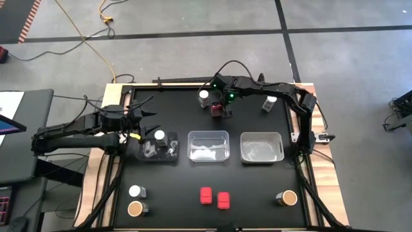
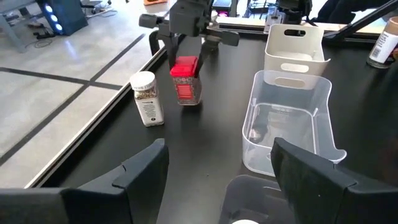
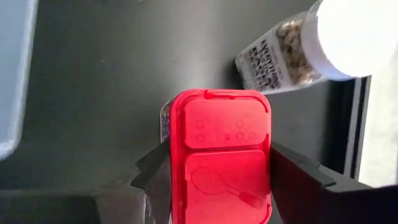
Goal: Sort spices by type
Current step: Put the top red seasoning can into the white bin
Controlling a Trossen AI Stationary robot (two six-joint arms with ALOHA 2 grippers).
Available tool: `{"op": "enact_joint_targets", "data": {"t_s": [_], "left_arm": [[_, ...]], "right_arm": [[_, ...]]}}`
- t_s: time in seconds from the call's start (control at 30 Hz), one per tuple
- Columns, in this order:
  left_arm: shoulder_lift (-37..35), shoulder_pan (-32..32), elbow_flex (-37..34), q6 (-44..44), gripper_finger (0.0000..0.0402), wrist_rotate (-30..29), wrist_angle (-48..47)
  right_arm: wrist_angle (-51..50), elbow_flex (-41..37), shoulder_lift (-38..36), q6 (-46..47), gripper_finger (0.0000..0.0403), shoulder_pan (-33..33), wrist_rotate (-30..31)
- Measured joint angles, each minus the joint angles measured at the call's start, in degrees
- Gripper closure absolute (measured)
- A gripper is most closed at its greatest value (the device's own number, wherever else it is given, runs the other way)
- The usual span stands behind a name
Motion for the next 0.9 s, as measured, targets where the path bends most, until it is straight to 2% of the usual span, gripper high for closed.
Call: {"op": "enact_joint_targets", "data": {"t_s": [0.23, 0.5, 0.67, 0.9], "left_arm": [[0.0, 0.0, 0.0, -0.6, 0.0131, 0.0, 0.0], [0.0, 0.0, 0.0, -0.6, 0.0131, 0.0, 0.0], [0.0, 0.0, 0.0, -0.6, 0.0131, 0.0, 0.0], [0.0, 0.0, 0.0, -0.6, 0.0131, 0.0, 0.0]], "right_arm": [[-3.5, 0.0, -6.5, 4.6, 0.0166, 0.4, 1.8], [-15.9, -0.8, -18.5, 12.1, 0.0167, 2.7, 5.9], [-17.8, -8.3, -28.9, 19.4, 0.0167, 8.8, 11.7], [-20.6, -19.2, -43.4, 38.0, 0.0167, 21.2, 17.2]]}}
